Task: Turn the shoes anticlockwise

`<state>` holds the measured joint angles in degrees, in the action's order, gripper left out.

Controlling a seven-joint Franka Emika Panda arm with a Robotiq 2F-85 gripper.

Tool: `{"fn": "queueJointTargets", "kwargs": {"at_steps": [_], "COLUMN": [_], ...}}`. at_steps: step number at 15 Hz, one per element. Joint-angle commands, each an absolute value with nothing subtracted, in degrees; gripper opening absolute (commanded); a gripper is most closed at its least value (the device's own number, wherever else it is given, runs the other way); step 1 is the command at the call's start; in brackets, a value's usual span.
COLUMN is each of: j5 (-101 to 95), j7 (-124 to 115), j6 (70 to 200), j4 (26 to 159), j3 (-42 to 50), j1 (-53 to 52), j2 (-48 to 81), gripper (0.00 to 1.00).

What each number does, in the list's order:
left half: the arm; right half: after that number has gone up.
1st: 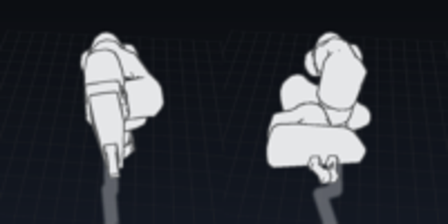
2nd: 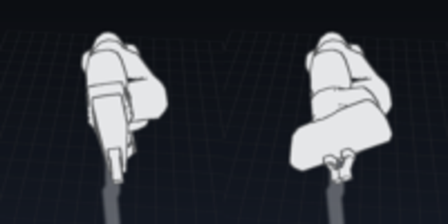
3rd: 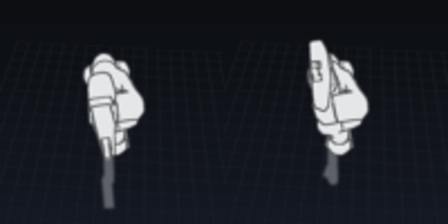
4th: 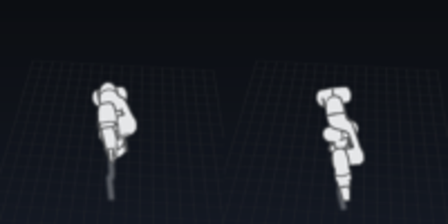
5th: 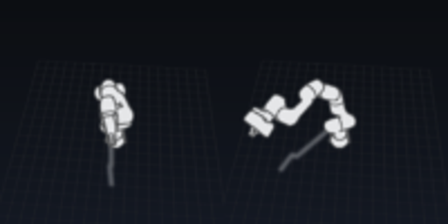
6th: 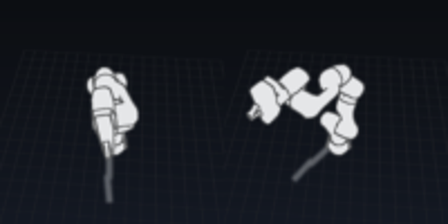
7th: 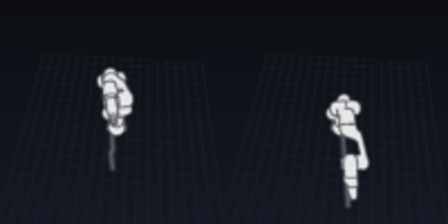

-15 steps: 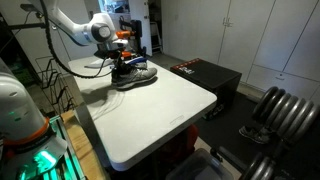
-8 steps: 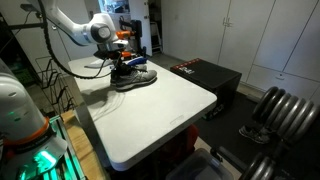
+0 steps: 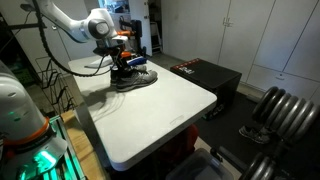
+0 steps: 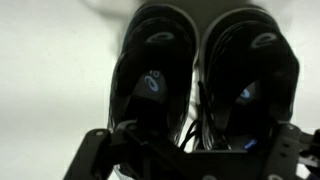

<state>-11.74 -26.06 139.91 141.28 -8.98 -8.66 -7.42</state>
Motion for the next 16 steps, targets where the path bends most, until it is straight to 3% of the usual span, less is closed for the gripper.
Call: {"fn": "queueJointTargets", "kwargs": {"at_steps": [1,9,16], "j5": [-11.2,-5.8,-12.0], "j7": [-29.7,-39.8,-49.4], "j6": [135.4,108.4,110.5], "j4": [141.8,133.5,133.8], "j3": [-10.0,-10.4,-12.6], "j1": [-7.3,-5.5,-4.7], "j2": [-11.4,-16.1,-21.7], "gripper": [1.00,1.00,1.00]}}
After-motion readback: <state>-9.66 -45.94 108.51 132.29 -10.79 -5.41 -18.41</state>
